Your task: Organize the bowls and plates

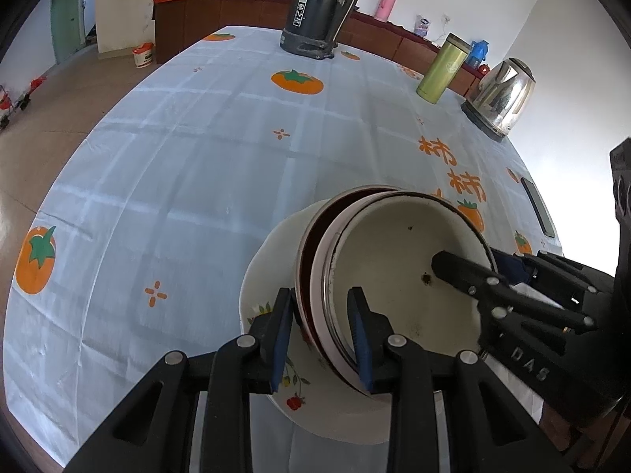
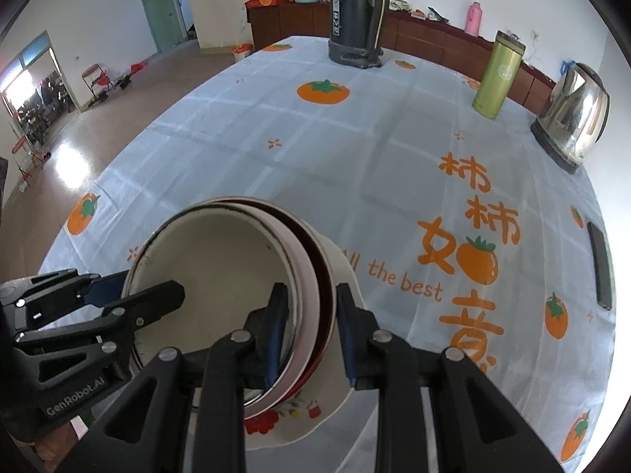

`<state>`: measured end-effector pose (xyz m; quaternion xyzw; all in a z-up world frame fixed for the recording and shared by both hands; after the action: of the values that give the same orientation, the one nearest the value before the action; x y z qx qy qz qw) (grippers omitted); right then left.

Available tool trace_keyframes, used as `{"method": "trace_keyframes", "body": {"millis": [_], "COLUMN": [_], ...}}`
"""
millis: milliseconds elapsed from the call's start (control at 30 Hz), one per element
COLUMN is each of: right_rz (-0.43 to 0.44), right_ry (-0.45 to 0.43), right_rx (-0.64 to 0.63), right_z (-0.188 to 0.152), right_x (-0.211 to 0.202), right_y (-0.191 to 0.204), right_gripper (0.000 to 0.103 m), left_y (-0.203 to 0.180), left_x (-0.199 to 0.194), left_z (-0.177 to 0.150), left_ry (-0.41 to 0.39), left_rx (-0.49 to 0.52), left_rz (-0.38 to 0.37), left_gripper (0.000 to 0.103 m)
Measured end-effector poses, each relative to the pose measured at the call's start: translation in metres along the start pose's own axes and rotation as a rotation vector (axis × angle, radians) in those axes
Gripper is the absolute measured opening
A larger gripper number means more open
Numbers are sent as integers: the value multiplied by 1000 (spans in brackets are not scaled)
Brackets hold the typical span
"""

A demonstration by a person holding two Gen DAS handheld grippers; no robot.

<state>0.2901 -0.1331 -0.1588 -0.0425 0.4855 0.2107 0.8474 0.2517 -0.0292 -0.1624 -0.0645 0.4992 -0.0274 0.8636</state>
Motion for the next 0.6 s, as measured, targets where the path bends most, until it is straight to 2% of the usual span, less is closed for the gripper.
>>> {"method": "trace_keyframes", "body": {"millis": [33,67,100,133,200,367,433,500,600], "right_rz": [-2,-5,-1,-4,-35,-56,-86,-113,-136], "right_ry": [-1,-9,-17,-28,-88,-200,-257,-306,-376], "right_rx": [-5,-12,-12,-9,-13,8,20,33,51], "right_z": [0,0,-1,-2,0,-4,-7,-10,-14], "right_x": [1,1,0,-2,-13,-50,-72,-93,-122], "right_y": [0,1,2,2,-1,-7,-12,-15,-19], "right_gripper": [28,28,42,57,65,67,72,74,76], "left_y": [1,2,3,6,9,4,-3,-10,-18], "left_x": [0,-2,-4,-8,-17,-53,-67,-81,-98], "left_z": [0,0,0,2,3,9,11,10,11], "left_ry": [-5,-10,-18,-41,-79,-217,-263,-308,-365], "left_rx": [-1,0,1,3,9,47,68,87,102], "left_rz": [11,23,41,67,95,138,137,130,128], "left_gripper": [32,39,44,45,54,58,59,64,66]}}
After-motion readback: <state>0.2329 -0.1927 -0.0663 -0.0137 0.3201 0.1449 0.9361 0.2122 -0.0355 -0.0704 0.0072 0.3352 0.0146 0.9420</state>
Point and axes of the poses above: each gripper's, at about its wrist camera, not at the fingertips, and x roughly the way its jaws point, y to its left, z to its top, the point moved 10 cm from there along x, roughly the way its jaws point, and after that the axes turned 7 degrees about z, right-handed, at the moved point
